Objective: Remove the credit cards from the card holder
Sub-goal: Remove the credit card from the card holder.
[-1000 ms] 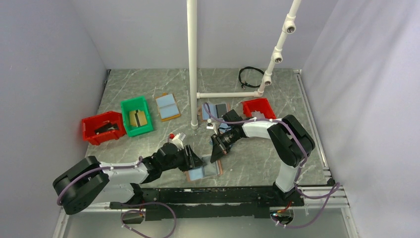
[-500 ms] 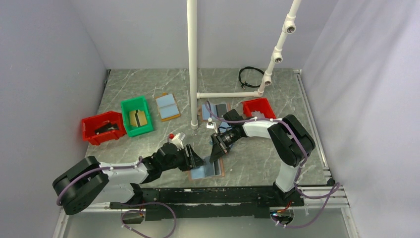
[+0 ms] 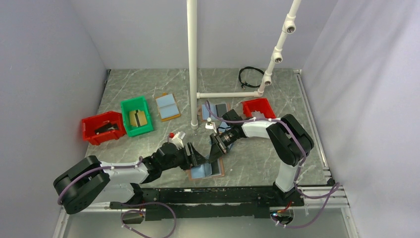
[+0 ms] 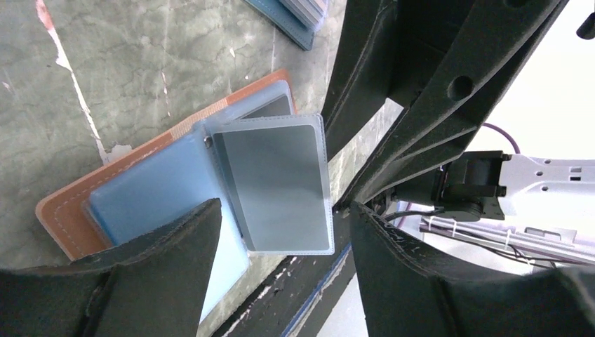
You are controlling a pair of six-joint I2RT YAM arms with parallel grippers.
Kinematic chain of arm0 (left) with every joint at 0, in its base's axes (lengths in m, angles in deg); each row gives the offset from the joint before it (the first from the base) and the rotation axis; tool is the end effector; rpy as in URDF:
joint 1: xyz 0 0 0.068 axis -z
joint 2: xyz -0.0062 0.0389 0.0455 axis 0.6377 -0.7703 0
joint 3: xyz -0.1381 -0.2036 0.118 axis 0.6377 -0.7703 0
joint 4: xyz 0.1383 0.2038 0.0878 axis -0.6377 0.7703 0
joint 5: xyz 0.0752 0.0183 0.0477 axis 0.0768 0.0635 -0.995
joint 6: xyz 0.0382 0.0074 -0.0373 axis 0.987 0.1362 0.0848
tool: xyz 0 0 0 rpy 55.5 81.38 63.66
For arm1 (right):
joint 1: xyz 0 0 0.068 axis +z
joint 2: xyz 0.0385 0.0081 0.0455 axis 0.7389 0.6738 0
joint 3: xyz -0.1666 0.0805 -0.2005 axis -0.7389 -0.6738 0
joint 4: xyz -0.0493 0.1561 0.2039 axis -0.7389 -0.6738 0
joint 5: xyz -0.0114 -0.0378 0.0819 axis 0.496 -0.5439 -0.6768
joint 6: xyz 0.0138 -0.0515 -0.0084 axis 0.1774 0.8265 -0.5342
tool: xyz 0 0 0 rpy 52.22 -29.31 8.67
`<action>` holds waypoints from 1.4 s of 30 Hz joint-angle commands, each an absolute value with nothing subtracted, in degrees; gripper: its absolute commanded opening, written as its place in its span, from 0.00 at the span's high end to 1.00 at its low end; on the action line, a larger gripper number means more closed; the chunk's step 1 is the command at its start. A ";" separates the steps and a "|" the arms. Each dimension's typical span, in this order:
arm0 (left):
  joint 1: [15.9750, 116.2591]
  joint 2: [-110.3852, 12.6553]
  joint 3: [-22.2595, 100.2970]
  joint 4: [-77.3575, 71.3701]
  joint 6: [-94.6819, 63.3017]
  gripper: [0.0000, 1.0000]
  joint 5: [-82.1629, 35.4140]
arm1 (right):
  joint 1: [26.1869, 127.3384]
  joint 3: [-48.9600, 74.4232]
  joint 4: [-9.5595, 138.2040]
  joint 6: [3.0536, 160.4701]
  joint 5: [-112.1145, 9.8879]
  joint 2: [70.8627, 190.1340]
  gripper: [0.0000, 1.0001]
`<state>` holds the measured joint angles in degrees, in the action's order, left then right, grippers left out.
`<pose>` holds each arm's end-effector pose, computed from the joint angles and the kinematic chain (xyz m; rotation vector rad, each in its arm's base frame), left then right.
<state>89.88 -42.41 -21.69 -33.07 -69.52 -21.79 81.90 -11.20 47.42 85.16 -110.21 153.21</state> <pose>0.1271 -0.1623 0.1389 -0.1808 2.3215 -1.3529 0.2391 0.2023 0.1309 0.9606 -2.3560 -1.7216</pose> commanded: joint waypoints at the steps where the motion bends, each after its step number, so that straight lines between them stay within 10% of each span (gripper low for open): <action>1: 89.61 -42.05 -21.91 -34.28 -70.43 0.26 -21.90 | 84.17 -9.45 50.69 83.71 -115.84 153.60 0.63; 42: 89.66 -45.75 -18.77 -26.84 -67.49 0.34 -18.34 | 87.01 -9.64 62.78 67.17 -115.65 155.15 0.55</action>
<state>89.79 -44.37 -20.07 -31.94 -69.50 -16.87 86.07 -11.20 59.46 70.51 -109.23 155.87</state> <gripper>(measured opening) 0.665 0.445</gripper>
